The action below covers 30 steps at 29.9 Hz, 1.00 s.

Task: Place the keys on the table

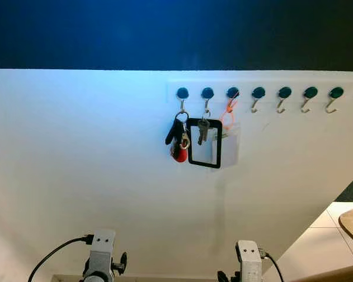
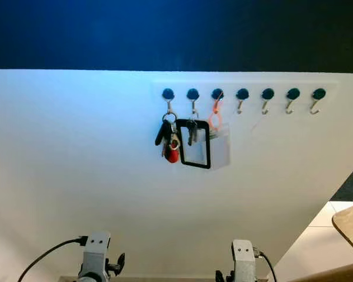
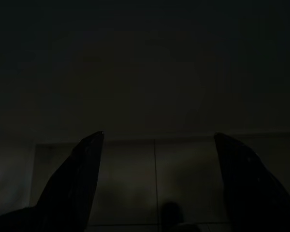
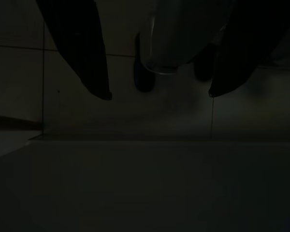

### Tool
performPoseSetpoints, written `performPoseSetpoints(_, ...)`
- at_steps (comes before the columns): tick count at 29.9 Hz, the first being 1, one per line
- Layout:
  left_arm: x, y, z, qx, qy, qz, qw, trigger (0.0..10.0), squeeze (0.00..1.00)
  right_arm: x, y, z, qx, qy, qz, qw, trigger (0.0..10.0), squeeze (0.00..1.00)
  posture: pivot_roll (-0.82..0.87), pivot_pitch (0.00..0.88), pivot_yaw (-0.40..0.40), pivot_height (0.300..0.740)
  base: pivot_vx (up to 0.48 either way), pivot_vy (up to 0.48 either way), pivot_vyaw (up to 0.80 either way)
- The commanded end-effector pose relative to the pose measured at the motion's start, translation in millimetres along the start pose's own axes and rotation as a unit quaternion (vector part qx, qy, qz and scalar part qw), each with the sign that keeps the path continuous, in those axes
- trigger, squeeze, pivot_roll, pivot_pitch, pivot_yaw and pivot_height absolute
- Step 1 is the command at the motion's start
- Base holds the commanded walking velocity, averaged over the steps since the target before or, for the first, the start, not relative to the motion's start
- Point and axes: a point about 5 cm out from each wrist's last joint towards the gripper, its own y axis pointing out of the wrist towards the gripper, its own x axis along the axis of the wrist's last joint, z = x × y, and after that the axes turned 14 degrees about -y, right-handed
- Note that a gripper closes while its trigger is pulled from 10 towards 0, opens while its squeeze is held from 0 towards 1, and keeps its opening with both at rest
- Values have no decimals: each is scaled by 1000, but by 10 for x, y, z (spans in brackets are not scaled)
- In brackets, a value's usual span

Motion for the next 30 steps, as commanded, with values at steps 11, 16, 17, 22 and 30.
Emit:
performPoseSetpoints(11, -38, -25, 47, 1, 0, 7, 1000, 10000, 0, -38, -9, 17, 1, 3, 3, 1000, 10000, 0, 32, 44, 16, 740, -261, 0, 0)
performPoseSetpoints(16, -42, -25, 38, -1, 0, 8, 1000, 10000, 0, -45, -12, 14, 0, 3, 4, 1000, 10000, 0, 32, 46, 16, 740, -273, 0, 0)
performPoseSetpoints(17, -40, -24, 35, -2, 0, 8, 1000, 10000, 0, -46, -12, 14, 0, 3, 4, 1000, 10000, 0, 32, 47, 15, 740, -277, 0, 0)
performPoseSetpoints(22, -29, -18, 36, -2, -2, 8, 1000, 10000, 0, -46, -12, 17, 0, 3, 5, 1000, 10000, 0, 32, 50, 14, 740, -285, 0, 0)
performPoseSetpoints(30, -13, -8, 31, -3, -5, 8, 1000, 10000, 0, -30, -6, 17, 0, 3, 3, 1000, 10000, 0, 32, 52, 17, 740, -314, 0, 0)
